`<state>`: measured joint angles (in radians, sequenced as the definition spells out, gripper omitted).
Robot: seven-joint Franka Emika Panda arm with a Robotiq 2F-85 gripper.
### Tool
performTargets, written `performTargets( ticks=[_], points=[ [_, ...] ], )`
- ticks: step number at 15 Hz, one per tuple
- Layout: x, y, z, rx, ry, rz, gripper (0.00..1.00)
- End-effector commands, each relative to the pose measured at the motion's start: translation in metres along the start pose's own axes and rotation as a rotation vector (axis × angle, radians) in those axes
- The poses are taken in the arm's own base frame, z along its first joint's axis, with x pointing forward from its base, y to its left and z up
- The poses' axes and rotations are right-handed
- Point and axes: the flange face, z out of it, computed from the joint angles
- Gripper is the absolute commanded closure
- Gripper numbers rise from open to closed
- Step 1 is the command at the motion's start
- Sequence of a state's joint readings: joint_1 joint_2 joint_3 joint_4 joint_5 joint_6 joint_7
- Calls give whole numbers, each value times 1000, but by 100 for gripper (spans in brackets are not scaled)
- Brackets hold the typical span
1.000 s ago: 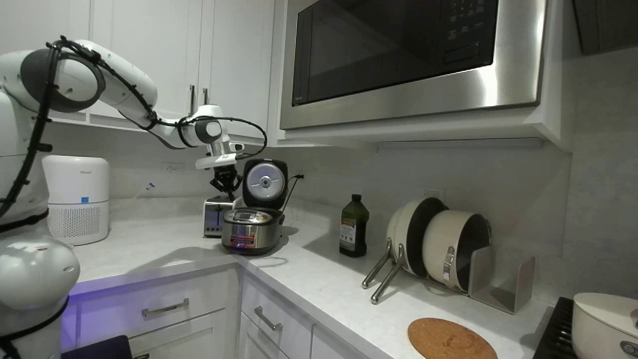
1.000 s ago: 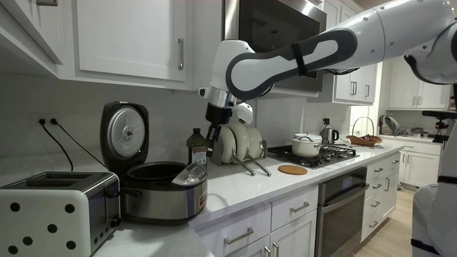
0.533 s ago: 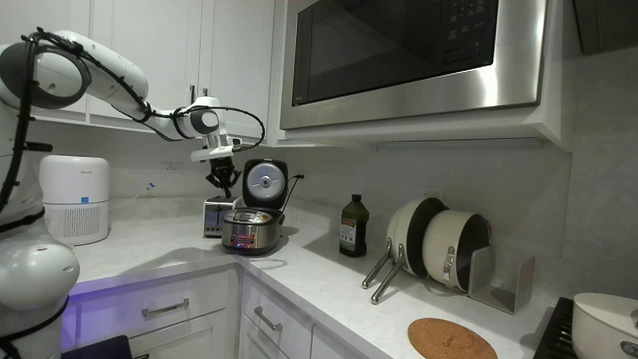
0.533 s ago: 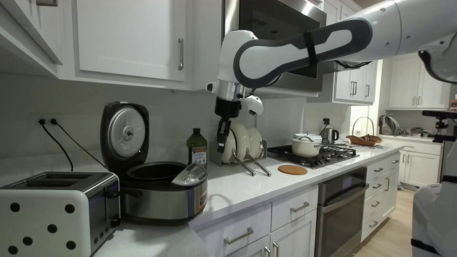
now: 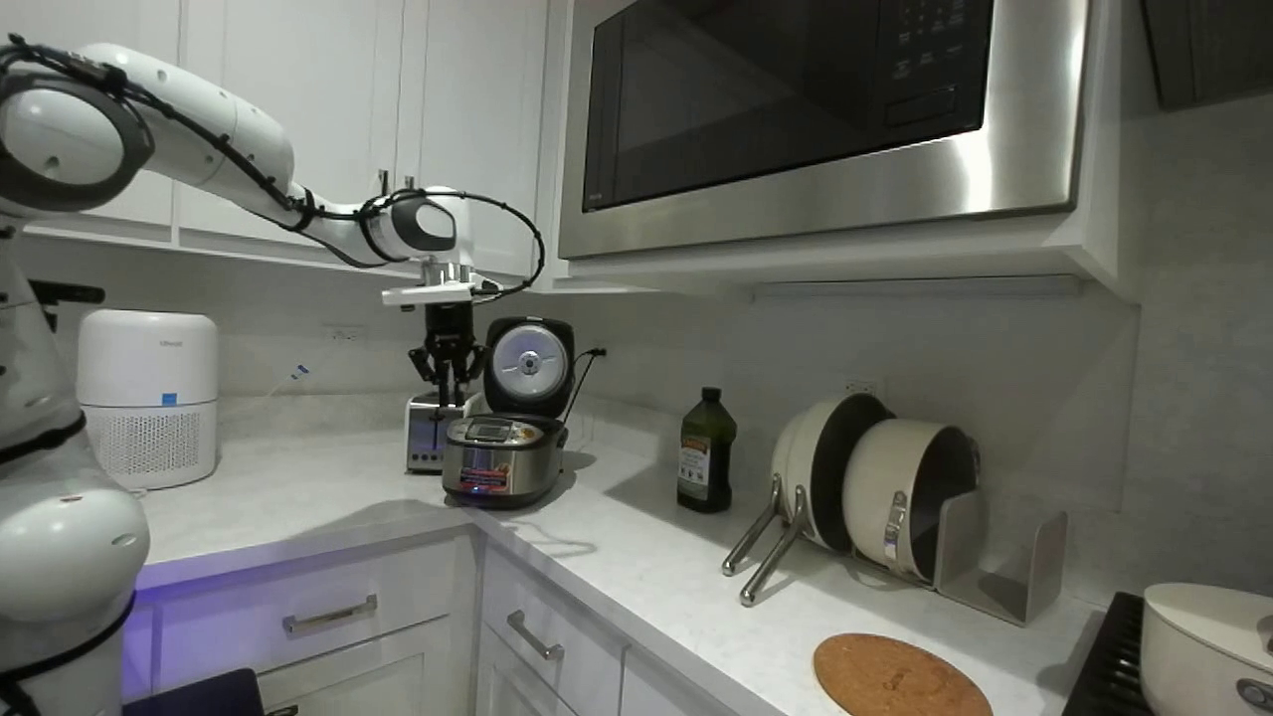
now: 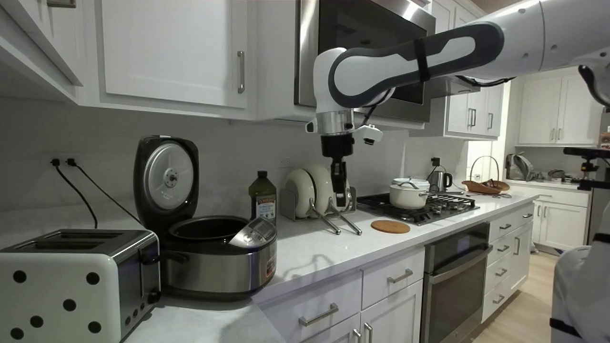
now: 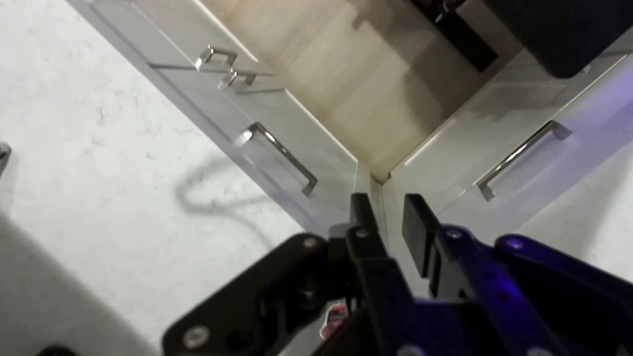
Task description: Press the button to open the rice cooker.
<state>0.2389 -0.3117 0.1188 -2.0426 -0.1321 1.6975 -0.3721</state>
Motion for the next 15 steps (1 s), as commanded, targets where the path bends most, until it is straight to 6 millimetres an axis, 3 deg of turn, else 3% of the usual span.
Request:
performTargets(
  ticks=[1,4,7,13,15],
  points=[
    [-30,29,-5,65,-75,47,42],
    [-48,47,-9,128,-134,94,20],
    [-62,51,-18,210,-180,129,1],
    [-83,45,-27,361,-224,142,0],
    [-79,44,-21,335,-224,143,0]
  ],
)
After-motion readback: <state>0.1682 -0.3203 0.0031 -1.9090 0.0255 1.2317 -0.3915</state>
